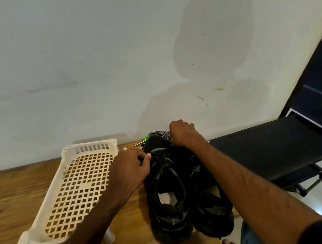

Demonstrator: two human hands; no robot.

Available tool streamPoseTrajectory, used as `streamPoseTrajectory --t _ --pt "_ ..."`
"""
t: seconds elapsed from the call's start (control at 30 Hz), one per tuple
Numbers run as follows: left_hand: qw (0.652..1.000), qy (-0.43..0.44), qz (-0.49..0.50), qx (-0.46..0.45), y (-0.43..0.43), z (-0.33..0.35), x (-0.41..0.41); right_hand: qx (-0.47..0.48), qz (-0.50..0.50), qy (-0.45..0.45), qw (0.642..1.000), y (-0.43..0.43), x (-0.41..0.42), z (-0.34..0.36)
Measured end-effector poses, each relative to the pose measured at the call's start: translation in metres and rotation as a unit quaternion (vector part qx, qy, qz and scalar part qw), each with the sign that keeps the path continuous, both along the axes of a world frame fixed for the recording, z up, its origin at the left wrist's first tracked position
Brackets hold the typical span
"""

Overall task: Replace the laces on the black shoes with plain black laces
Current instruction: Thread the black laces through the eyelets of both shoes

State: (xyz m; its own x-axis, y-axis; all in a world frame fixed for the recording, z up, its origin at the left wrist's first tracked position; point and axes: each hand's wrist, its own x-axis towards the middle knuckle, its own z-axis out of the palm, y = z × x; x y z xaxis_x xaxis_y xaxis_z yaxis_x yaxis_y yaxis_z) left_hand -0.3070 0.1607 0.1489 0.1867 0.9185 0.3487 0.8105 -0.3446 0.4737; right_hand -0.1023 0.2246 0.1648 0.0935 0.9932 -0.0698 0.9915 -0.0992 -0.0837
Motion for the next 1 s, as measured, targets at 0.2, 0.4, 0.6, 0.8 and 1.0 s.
streamPoseTrajectory --t 0.2,0.4,0.6,0.8,1.0 --pt "1.000 0.007 -0.013 -0.007 0.005 0.000 -0.004 0.033 -0.016 0.015 0.999 0.013 0.009 -0.011" --pt "0.989 -0.138 0.002 0.049 0.011 0.014 -0.004 0.189 0.039 0.317 0.929 -0.015 -0.011 0.033" --pt "0.964 -0.207 -0.140 0.086 0.011 0.032 -0.005 0.114 0.179 0.445 0.870 -0.069 -0.035 0.056" --pt "0.916 -0.359 -0.161 -0.081 0.015 0.040 -0.022 0.121 0.036 0.616 0.777 -0.069 0.017 0.065" --pt "0.821 -0.498 -0.153 -0.234 0.026 0.044 -0.032 0.122 -0.005 0.628 0.768 -0.068 0.050 0.056"
